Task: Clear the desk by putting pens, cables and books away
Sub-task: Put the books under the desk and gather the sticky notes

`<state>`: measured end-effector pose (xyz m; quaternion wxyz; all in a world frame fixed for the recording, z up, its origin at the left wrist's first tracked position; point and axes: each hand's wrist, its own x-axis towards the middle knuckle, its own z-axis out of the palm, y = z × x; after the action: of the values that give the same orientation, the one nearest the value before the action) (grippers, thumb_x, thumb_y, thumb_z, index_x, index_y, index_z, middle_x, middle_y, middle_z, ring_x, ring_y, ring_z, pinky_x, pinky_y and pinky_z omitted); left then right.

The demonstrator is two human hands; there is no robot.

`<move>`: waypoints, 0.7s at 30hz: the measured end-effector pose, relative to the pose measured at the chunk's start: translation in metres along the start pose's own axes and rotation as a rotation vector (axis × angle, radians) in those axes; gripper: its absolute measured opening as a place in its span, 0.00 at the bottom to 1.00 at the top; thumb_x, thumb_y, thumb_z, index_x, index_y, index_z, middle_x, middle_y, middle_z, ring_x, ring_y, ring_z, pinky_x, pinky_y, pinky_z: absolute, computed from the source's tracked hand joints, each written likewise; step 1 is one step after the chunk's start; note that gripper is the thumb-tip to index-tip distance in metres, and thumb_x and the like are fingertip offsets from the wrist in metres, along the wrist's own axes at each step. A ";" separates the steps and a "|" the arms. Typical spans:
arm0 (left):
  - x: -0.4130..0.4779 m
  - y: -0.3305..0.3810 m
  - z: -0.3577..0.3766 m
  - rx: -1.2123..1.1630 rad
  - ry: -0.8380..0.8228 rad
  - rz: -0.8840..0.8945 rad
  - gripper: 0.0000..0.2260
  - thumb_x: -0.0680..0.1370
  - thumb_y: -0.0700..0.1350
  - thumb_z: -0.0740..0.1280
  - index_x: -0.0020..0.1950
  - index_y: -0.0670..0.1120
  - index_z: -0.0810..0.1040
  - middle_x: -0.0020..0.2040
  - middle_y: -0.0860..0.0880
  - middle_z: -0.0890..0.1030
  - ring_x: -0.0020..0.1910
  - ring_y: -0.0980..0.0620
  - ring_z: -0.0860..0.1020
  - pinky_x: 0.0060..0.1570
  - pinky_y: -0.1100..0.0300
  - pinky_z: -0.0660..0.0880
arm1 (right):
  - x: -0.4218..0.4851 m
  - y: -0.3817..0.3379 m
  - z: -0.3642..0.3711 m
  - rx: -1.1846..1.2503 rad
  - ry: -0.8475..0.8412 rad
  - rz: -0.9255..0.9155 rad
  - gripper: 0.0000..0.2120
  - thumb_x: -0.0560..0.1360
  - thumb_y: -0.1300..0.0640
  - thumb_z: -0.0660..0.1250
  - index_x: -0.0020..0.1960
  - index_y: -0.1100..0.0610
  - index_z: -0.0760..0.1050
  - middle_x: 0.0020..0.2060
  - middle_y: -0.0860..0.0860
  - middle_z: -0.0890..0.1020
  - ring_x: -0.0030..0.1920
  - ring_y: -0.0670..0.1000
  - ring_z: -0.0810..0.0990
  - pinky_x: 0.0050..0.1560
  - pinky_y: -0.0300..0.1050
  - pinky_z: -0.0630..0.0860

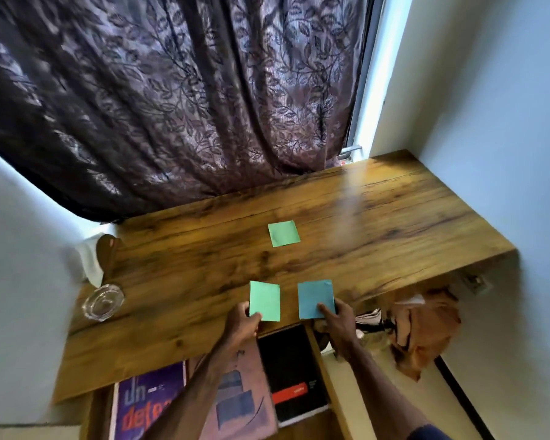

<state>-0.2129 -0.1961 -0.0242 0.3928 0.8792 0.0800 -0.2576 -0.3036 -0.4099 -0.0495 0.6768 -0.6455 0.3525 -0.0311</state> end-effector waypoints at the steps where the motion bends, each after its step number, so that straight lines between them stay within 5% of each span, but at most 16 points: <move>1: -0.009 -0.001 -0.004 0.012 0.007 0.028 0.16 0.79 0.40 0.68 0.67 0.40 0.78 0.55 0.41 0.85 0.46 0.43 0.85 0.46 0.50 0.84 | -0.012 -0.002 0.000 -0.004 -0.002 -0.006 0.13 0.80 0.65 0.67 0.63 0.68 0.77 0.55 0.66 0.83 0.53 0.63 0.84 0.53 0.65 0.81; 7: -0.058 -0.008 -0.033 0.094 0.037 0.177 0.14 0.79 0.41 0.68 0.63 0.40 0.80 0.60 0.42 0.84 0.54 0.43 0.84 0.52 0.50 0.82 | -0.069 -0.018 -0.001 -0.041 0.000 -0.052 0.13 0.79 0.66 0.65 0.62 0.68 0.77 0.50 0.63 0.83 0.43 0.58 0.81 0.40 0.52 0.77; 11: -0.086 -0.013 -0.048 0.114 0.045 0.245 0.16 0.79 0.42 0.68 0.66 0.40 0.79 0.64 0.44 0.82 0.59 0.46 0.82 0.53 0.55 0.80 | -0.103 -0.028 0.002 -0.055 -0.025 -0.074 0.12 0.79 0.66 0.65 0.62 0.66 0.77 0.54 0.63 0.84 0.53 0.63 0.84 0.53 0.62 0.80; 16: -0.113 -0.016 -0.056 0.130 0.061 0.327 0.19 0.79 0.41 0.71 0.68 0.39 0.77 0.65 0.43 0.81 0.59 0.48 0.82 0.41 0.68 0.75 | -0.134 -0.035 0.000 -0.048 -0.046 -0.092 0.12 0.79 0.67 0.65 0.62 0.64 0.78 0.53 0.64 0.84 0.48 0.66 0.84 0.46 0.58 0.80; 21: -0.138 -0.024 -0.053 0.196 0.073 0.349 0.19 0.79 0.40 0.70 0.70 0.40 0.76 0.65 0.42 0.81 0.61 0.47 0.81 0.54 0.59 0.80 | -0.156 -0.024 -0.012 -0.054 -0.055 -0.061 0.12 0.79 0.67 0.65 0.62 0.64 0.77 0.53 0.63 0.84 0.48 0.64 0.84 0.47 0.58 0.80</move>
<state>-0.3184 -0.1325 0.0609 0.3407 0.9226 -0.0847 -0.1602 -0.4167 -0.3467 0.0410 0.6672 -0.6748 0.3145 -0.0244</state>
